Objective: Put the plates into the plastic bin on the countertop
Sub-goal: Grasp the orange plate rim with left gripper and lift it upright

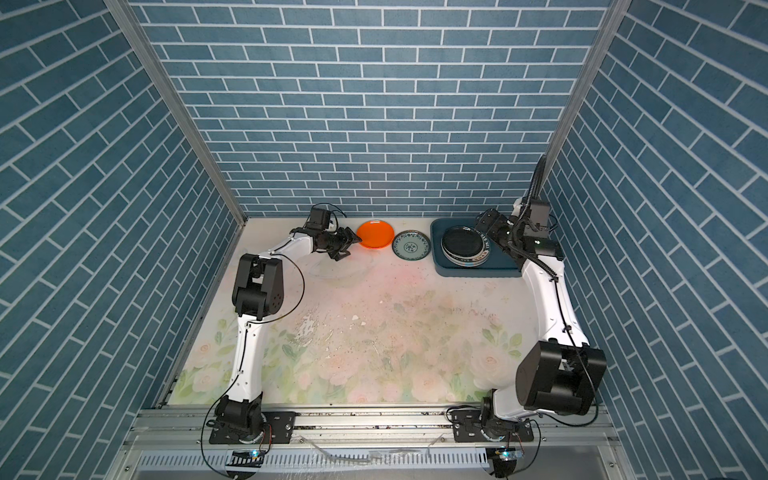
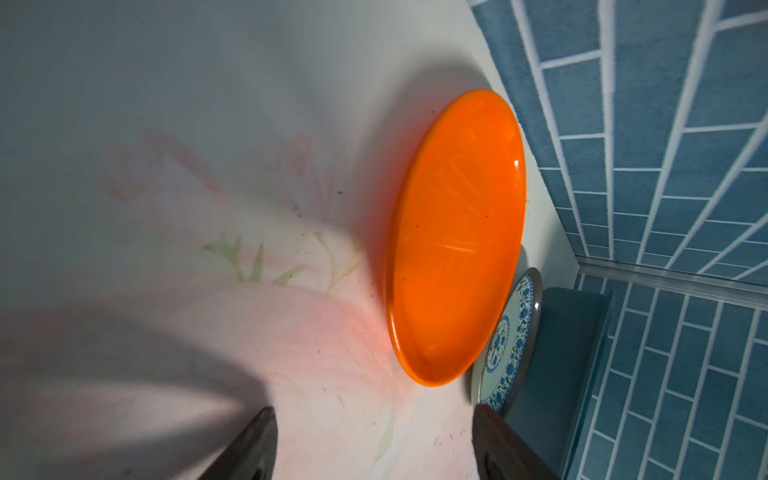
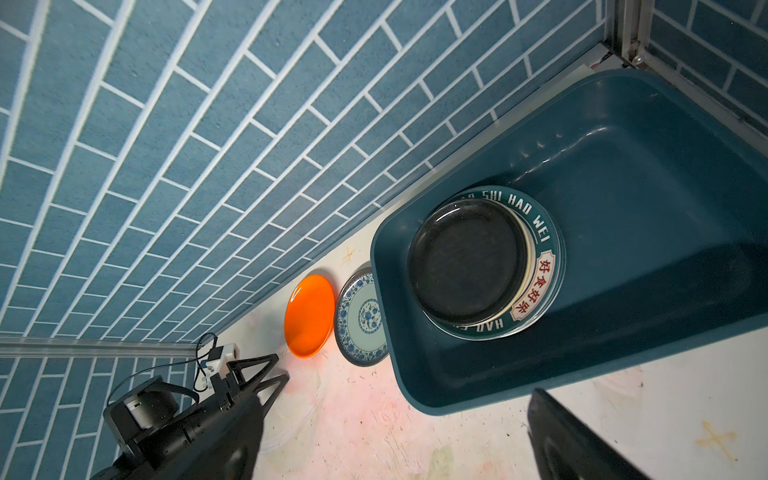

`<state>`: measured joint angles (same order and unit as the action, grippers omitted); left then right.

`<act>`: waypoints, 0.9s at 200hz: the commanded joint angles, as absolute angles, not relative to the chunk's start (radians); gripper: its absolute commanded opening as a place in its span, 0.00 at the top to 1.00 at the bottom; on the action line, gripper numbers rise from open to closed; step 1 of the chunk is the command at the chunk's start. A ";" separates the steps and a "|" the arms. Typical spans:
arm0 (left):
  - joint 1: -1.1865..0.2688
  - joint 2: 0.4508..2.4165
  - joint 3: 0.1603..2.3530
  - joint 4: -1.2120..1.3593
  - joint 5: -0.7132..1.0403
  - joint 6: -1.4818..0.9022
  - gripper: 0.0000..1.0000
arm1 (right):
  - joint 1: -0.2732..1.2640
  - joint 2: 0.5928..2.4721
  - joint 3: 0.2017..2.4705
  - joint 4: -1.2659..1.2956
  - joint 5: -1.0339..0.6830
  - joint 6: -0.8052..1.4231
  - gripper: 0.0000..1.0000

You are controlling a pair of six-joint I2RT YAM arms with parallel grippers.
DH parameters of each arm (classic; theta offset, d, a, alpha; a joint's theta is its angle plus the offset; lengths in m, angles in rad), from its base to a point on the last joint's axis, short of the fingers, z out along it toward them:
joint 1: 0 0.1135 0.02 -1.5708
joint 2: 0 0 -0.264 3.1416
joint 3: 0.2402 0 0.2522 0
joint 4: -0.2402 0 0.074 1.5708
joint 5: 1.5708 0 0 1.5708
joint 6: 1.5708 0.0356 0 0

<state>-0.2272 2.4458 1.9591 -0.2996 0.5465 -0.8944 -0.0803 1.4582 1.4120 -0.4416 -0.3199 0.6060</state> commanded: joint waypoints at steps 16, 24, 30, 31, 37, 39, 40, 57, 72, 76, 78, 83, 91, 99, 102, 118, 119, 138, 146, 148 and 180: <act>-0.234 2.503 1.994 -0.262 0.531 -0.928 0.28 | -0.077 1.412 1.392 -0.462 -0.282 0.632 0.01; -0.236 2.516 2.004 -0.262 0.531 -0.933 0.29 | -0.077 1.408 1.390 -0.465 -0.278 0.632 0.02; -0.238 2.525 2.014 -0.261 0.530 -0.936 0.29 | -0.077 1.405 1.388 -0.466 -0.275 0.632 0.01; -0.238 2.526 2.016 -0.261 0.530 -0.936 0.30 | -0.077 1.405 1.388 -0.466 -0.275 0.632 0.02; -0.241 2.536 2.026 -0.261 0.529 -0.942 0.30 | -0.077 1.404 1.386 -0.470 -0.272 0.632 0.02; -0.241 2.540 2.029 -0.261 0.529 -0.943 0.31 | -0.076 1.404 1.386 -0.470 -0.272 0.633 0.01; -0.242 2.542 2.031 -0.261 0.529 -0.945 0.31 | -0.077 1.403 1.386 -0.470 -0.271 0.633 0.02; -0.248 2.571 2.066 -0.268 0.525 -0.954 0.36 | -0.077 1.394 1.380 -0.471 -0.260 0.639 0.01; -0.253 2.598 2.097 -0.270 0.525 -0.973 0.45 | -0.076 1.378 1.368 -0.469 -0.241 0.647 0.02; -0.253 2.603 2.102 -0.269 0.525 -0.978 0.46 | -0.075 1.373 1.365 -0.468 -0.236 0.647 0.02; -0.254 2.606 2.105 -0.268 0.525 -0.981 0.47 | -0.076 1.371 1.363 -0.468 -0.234 0.647 0.02; -0.255 2.612 2.109 -0.266 0.525 -0.988 0.47 | -0.076 1.364 1.360 -0.468 -0.227 0.647 0.02; -0.256 2.618 2.113 -0.260 0.524 -0.996 0.49 | -0.076 1.354 1.353 -0.469 -0.220 0.649 0.02; -0.258 2.620 2.113 -0.258 0.520 -1.001 0.50 | -0.076 1.346 1.347 -0.472 -0.212 0.649 0.02; -0.258 2.620 2.113 -0.258 0.517 -1.000 0.50 | -0.076 1.343 1.346 -0.474 -0.211 0.649 0.02; -0.258 2.621 2.114 -0.260 0.509 -1.001 0.55 | -0.077 1.333 1.338 -0.484 -0.202 0.649 0.02; -0.258 2.622 2.114 -0.261 0.509 -1.001 0.56 | -0.077 1.333 1.338 -0.484 -0.201 0.650 0.02; -0.258 2.630 2.127 -0.278 0.502 -0.997 0.66 | -0.076 1.327 1.330 -0.497 -0.193 0.655 0.02; -0.258 2.631 2.131 -0.283 0.502 -0.998 0.70 | -0.076 1.323 1.327 -0.499 -0.188 0.656 0.02; -0.258 2.631 2.131 -0.284 0.502 -0.997 0.71 | -0.076 1.322 1.327 -0.501 -0.187 0.656 0.02; -0.258 2.631 2.131 -0.285 0.505 -0.998 0.87 | -0.076 1.313 1.319 -0.501 -0.186 0.658 0.02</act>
<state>-0.2539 2.5954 2.1216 -0.2356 0.5201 -1.0027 -0.0792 1.3415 1.3350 -0.4797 -0.2054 0.6319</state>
